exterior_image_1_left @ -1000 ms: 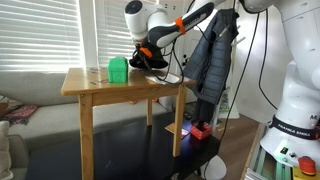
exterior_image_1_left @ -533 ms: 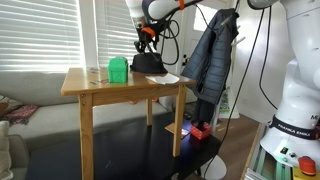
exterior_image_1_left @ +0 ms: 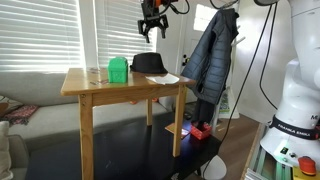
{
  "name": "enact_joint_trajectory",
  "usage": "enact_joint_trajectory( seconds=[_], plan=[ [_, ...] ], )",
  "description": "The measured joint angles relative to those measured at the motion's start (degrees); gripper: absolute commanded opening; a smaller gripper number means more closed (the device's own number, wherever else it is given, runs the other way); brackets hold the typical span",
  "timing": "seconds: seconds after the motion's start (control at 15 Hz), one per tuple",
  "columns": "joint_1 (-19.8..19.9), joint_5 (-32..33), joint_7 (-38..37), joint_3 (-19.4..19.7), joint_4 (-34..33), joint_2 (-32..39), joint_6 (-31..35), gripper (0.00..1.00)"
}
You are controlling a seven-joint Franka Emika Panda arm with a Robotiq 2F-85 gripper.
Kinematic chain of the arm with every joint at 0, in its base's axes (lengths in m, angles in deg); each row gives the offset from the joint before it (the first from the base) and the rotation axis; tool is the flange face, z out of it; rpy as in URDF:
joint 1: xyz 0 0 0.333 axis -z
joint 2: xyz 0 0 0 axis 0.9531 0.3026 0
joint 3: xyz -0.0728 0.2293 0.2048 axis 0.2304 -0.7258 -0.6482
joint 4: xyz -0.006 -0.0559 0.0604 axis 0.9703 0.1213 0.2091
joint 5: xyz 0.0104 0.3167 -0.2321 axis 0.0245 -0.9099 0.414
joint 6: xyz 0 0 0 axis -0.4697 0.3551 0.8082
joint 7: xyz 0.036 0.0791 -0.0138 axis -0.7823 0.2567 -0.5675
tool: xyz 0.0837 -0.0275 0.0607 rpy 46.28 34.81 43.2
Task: Put the black hat on the brown table.
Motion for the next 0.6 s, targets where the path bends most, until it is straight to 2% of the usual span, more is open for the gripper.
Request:
enact_joint_trajectory(
  seconds=[0.2, 0.6],
  plan=[
    [0.1, -6.11, -1.08, -0.25, -0.46, -2.81, -1.41, 1.0],
    [0.0, -11.89, -0.29, -1.89, 0.2, -8.46, -1.47, 1.0]
  ],
)
